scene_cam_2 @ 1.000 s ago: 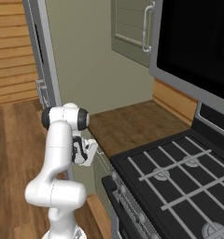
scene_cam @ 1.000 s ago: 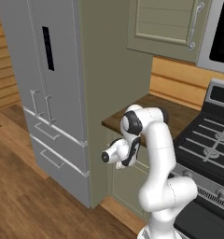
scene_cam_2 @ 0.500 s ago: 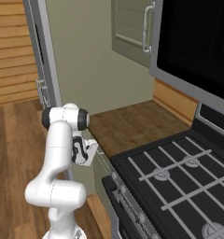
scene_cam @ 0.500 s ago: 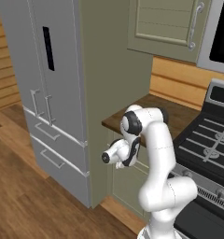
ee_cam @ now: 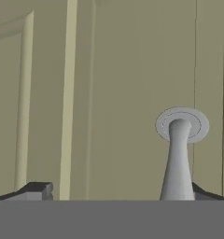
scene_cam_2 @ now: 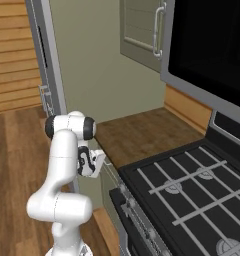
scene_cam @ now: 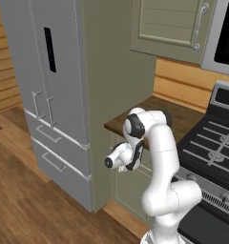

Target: Take a straw from the drawer in front and place it inside the glass cup on the dining counter.

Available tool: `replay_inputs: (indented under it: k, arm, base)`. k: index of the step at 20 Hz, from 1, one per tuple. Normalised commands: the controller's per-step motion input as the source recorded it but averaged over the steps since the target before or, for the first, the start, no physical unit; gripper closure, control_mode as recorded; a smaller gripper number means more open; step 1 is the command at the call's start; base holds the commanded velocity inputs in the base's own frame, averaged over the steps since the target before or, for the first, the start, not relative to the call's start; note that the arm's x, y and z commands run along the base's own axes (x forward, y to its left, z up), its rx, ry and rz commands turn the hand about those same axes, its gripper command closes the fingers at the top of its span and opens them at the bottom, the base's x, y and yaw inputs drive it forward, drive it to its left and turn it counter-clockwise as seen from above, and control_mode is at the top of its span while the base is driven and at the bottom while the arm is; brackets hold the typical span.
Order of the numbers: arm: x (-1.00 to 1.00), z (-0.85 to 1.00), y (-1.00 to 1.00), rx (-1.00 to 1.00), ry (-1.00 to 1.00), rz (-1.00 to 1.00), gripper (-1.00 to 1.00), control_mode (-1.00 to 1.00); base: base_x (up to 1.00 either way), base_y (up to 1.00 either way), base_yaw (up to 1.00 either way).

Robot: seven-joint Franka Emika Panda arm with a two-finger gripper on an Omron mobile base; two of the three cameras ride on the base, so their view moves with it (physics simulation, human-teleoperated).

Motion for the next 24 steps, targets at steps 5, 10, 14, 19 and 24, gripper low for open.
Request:
replay_inputs:
  k: [5,10,14,19,24]
  arm:
    - [0.24,-0.63,0.0,-0.05,0.0,0.02,-1.0,-1.0]
    - [0.35,-0.48,-0.01,-0.02,0.01,0.03,-1.0,-1.0]
    - [0.55,-0.34,-0.08,0.0,0.0,0.06,1.0,-1.0]
    - [0.52,-0.27,-0.2,0.0,0.0,0.08,1.0,-1.0]
    - [0.29,-0.29,-0.15,0.0,0.0,0.07,1.0,-1.0]
  base:
    - [0.0,0.0,0.0]
    - [0.0,0.0,0.0]
    - [0.0,0.0,0.0]
    - [0.0,0.0,0.0]
    - [0.0,0.0,0.0]
